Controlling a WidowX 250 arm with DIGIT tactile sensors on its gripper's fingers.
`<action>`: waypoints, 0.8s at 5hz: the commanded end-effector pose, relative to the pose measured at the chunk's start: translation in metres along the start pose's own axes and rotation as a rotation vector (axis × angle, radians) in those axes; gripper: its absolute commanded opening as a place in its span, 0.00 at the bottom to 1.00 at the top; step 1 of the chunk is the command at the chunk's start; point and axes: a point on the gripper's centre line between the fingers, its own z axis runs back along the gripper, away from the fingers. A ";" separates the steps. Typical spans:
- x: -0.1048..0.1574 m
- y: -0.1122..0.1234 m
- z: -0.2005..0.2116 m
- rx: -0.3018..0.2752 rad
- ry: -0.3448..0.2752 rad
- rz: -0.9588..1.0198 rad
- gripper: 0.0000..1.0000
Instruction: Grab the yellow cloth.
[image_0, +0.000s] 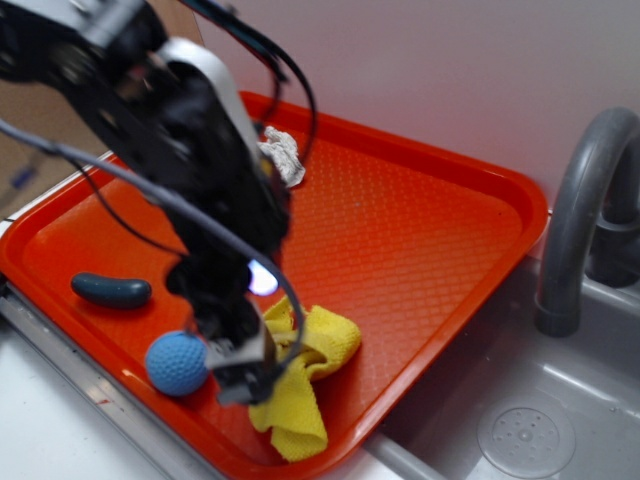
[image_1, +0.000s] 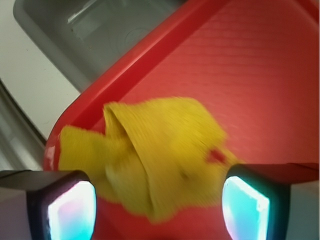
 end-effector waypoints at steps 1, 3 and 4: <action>-0.001 -0.019 -0.009 0.077 0.065 -0.021 1.00; -0.004 -0.014 -0.015 0.136 0.101 0.027 0.00; -0.005 0.005 0.004 0.126 0.081 0.212 0.00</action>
